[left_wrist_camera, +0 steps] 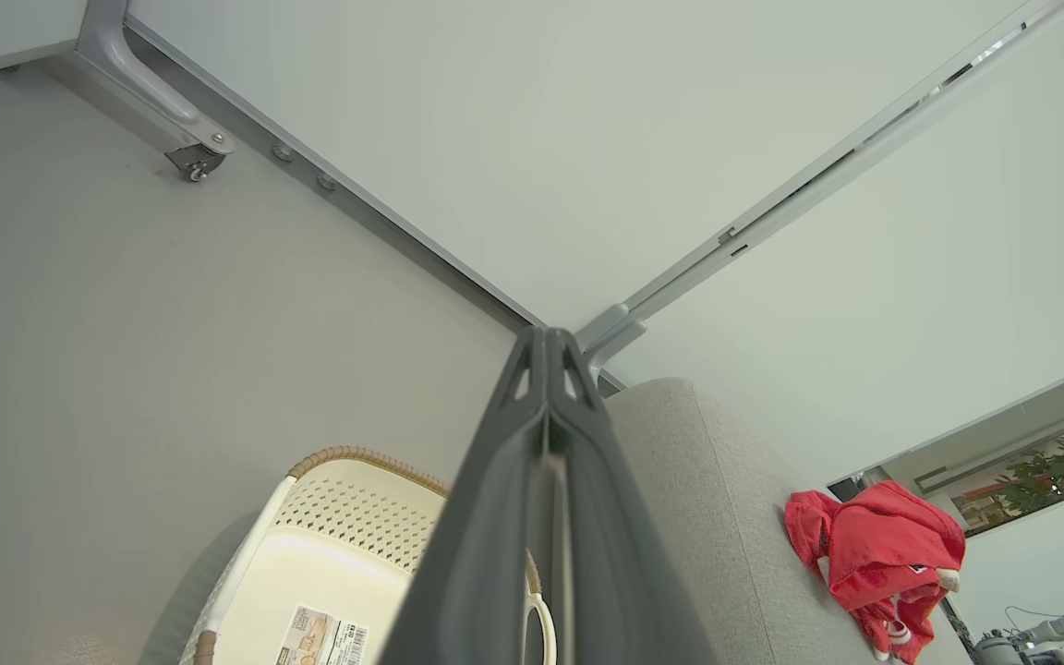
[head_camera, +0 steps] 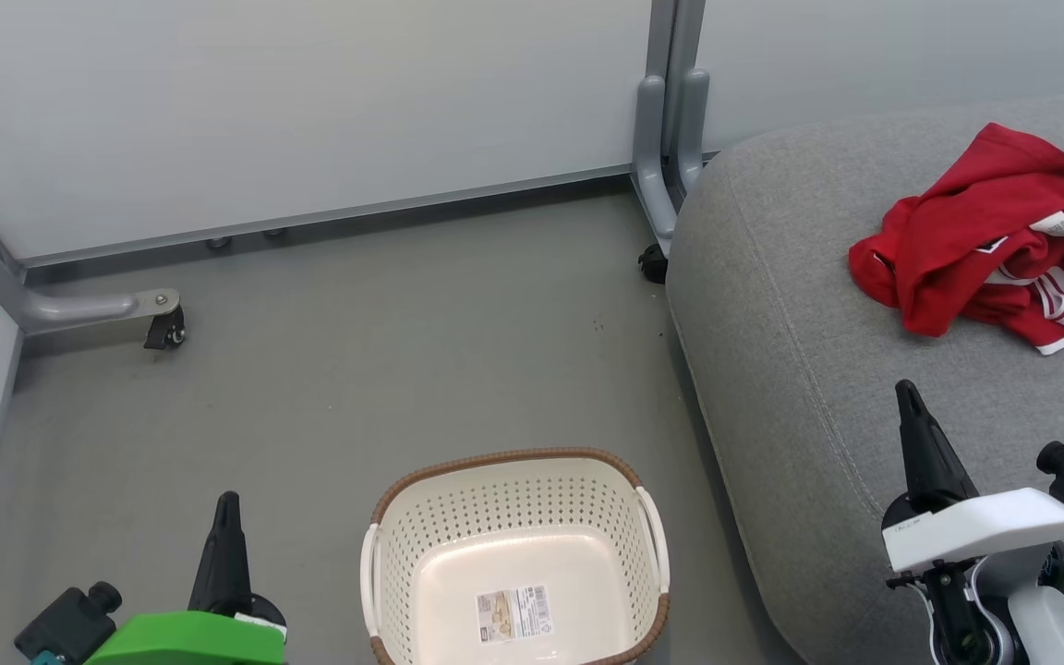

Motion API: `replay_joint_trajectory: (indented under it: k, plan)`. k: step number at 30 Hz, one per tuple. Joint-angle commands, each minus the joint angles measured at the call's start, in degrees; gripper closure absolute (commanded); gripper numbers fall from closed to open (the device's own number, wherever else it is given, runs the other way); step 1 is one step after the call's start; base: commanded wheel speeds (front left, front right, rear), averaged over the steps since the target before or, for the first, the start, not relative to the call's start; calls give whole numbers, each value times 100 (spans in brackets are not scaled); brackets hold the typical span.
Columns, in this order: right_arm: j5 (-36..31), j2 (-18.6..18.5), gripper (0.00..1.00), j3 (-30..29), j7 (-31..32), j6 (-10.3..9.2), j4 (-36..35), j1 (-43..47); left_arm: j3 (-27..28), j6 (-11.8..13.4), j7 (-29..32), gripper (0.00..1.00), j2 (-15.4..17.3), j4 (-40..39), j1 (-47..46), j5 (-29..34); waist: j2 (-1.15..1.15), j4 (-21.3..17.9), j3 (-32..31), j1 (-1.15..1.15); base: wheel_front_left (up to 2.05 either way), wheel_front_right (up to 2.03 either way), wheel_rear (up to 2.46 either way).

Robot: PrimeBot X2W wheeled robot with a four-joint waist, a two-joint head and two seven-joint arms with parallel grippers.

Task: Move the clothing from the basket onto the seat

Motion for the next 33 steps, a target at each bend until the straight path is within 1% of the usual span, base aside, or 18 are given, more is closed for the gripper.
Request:
replay_joint_trajectory:
  k: [1,17,33]
  plan:
    - [203,-18,100,-60,44,-1,-43,-188,51,-9,35,100,67,-61,-185,-183,0,1,2,0,0,0,0]
    - [1347,95,100,-228,356,-2,90,-227,177,-13,337,100,88,-41,-340,-1152,0,14,26,0,0,0,0]
    - [2310,197,100,-375,622,-2,202,-268,293,-18,598,100,95,-14,-467,-1948,0,26,50,0,0,0,0]
